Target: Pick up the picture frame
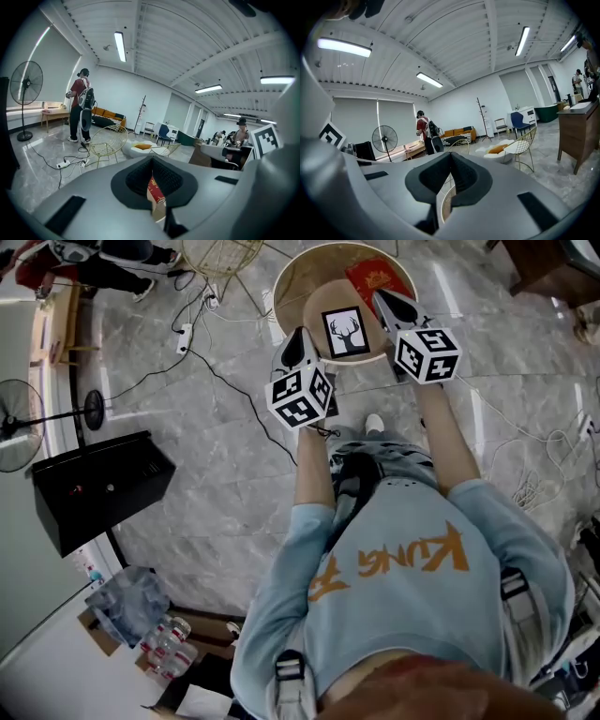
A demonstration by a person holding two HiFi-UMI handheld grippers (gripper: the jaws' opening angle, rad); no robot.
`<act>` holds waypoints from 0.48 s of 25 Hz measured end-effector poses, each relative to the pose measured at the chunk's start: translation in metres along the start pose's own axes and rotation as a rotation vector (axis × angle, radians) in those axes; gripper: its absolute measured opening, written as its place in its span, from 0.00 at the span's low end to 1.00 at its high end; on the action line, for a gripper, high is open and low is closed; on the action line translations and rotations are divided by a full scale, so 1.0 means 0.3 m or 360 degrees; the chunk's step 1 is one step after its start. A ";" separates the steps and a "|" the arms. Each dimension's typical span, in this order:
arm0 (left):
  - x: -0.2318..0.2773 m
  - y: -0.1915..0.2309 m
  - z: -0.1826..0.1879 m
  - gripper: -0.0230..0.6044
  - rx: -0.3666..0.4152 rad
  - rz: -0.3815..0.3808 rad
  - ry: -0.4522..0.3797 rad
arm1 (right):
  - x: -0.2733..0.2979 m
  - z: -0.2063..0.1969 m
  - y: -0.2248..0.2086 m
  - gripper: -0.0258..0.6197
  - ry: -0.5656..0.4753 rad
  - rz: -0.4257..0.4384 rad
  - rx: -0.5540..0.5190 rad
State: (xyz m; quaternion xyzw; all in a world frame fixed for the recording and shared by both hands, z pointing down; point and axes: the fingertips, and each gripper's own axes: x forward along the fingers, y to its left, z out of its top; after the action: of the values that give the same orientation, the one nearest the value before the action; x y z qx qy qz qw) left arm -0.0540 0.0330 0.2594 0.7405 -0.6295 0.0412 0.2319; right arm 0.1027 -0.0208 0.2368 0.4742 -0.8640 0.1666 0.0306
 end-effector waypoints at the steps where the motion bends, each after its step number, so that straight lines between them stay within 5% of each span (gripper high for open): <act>1: 0.014 0.020 -0.010 0.07 -0.0023 0.0008 0.0014 | 0.018 -0.016 0.001 0.04 0.0021 0.0000 -0.0001; 12: 0.338 0.143 -0.055 0.07 -0.0070 -0.0101 0.0207 | 0.277 -0.079 -0.138 0.04 0.0140 -0.0172 0.0049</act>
State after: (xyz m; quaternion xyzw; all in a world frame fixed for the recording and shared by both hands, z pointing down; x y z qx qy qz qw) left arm -0.0703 -0.0575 0.3225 0.7506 -0.5899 0.0680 0.2898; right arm 0.0890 -0.1012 0.2874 0.5128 -0.8322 0.1987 0.0703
